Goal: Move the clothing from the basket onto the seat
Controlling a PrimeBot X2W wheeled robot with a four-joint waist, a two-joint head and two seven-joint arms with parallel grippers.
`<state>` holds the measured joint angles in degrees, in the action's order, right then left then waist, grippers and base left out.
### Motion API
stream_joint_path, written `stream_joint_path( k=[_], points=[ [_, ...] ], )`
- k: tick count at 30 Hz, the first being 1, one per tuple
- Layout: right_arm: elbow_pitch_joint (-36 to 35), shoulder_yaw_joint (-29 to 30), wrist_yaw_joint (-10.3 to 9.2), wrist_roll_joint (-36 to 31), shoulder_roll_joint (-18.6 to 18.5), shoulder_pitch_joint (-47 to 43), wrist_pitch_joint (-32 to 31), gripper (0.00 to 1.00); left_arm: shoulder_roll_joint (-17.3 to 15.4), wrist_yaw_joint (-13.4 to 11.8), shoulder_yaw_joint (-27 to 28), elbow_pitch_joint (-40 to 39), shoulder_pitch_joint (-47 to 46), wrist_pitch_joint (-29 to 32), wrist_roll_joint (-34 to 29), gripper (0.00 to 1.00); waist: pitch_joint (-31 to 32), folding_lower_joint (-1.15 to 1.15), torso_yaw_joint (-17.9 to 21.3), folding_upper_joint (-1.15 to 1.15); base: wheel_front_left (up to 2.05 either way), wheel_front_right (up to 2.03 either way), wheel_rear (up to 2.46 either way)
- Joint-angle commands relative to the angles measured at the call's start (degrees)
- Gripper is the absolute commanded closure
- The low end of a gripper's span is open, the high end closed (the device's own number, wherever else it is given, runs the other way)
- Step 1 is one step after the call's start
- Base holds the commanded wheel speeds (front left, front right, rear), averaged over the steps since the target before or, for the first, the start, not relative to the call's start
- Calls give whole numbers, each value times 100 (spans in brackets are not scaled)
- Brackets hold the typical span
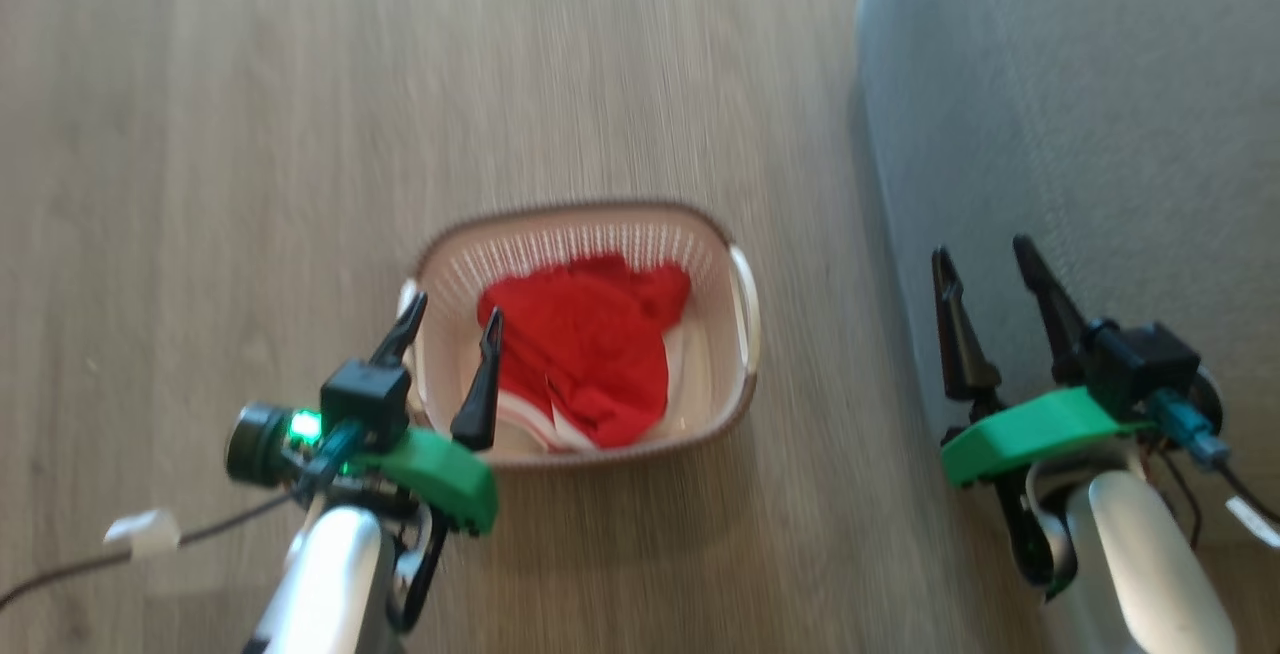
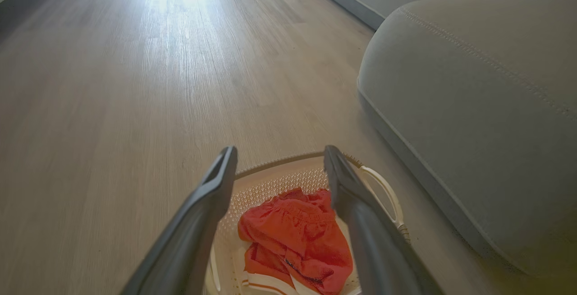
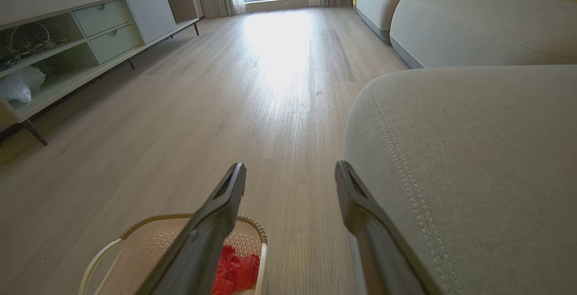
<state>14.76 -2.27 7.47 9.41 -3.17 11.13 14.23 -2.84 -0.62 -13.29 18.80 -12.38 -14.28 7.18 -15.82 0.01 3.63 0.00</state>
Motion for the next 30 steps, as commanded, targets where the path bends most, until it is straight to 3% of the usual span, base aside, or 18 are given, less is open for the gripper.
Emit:
stream_joint_path(
  k=[1, 9, 21, 30],
  points=[
    [-241, -98, 2, -56, 29, 186, 77, 0, -4, 38, 161, 50, -284, -72, -154, 0, -760, -1, 118, 0, 0, 0, 0],
    [-555, -105, 2, -44, 29, 301, 77, 0, -149, 353, -45, 1074, -1267, -72, -660, 0, -1908, -1, 317, 0, 0, 0, 0],
    [-987, -263, 2, 150, 29, 487, 77, 0, -560, 394, -667, 3055, -3127, -72, -1232, 0, -3304, -1, 662, 0, 0, 0, 0],
    [-1162, -497, 2, 456, 29, 643, 77, 0, -816, 457, -1040, 4545, -4663, -68, -1581, 0, -3961, -1, 1048, 0, 0, 0, 0]
  ],
)
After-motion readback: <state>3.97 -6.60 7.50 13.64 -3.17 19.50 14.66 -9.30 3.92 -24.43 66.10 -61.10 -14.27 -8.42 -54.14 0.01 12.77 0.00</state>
